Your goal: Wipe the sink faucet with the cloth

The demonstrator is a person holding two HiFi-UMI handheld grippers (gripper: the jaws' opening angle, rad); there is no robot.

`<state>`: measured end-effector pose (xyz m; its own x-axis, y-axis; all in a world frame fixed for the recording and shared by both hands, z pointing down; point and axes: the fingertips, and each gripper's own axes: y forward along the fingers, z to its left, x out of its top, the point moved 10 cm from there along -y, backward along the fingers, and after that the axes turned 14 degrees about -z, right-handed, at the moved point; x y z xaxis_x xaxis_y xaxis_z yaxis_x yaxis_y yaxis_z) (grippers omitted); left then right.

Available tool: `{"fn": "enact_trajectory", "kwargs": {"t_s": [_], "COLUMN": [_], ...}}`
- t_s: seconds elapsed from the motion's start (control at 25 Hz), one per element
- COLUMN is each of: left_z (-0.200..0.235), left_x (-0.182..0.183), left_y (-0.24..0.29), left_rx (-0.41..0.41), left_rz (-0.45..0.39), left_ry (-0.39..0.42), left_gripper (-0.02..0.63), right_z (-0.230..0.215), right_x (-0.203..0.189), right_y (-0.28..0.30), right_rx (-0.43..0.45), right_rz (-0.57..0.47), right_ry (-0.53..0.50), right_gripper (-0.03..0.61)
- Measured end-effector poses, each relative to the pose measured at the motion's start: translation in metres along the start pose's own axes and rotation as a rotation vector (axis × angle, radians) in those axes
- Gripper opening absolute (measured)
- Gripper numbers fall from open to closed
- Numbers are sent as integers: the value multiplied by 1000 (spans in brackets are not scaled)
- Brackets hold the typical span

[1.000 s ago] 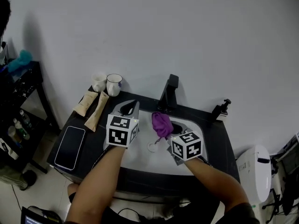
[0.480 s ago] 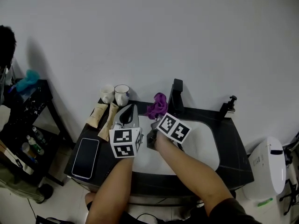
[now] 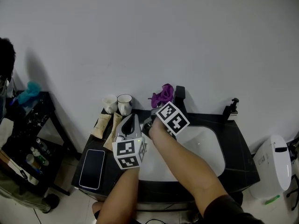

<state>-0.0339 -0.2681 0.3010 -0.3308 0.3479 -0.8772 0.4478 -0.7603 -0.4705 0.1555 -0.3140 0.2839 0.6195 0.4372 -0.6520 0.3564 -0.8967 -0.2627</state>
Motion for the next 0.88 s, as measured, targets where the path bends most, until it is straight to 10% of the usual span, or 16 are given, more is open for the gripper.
{"fn": "enact_trajectory", "kwargs": {"t_s": [0.6,0.88], "left_z": [2,-5], "left_x": [0,-10], "left_y": [0,8], "left_rx": [6,-28], "left_rz": [26,69], "left_ry": [5,38], "left_gripper": [17,17], "right_z": [-65,-55], "right_x": [-43,-28], "right_y": [-26,-43], "right_rx": [-120,28], "right_rz": [82,161], "right_ry": [11,-139], "right_gripper": [60,60]}}
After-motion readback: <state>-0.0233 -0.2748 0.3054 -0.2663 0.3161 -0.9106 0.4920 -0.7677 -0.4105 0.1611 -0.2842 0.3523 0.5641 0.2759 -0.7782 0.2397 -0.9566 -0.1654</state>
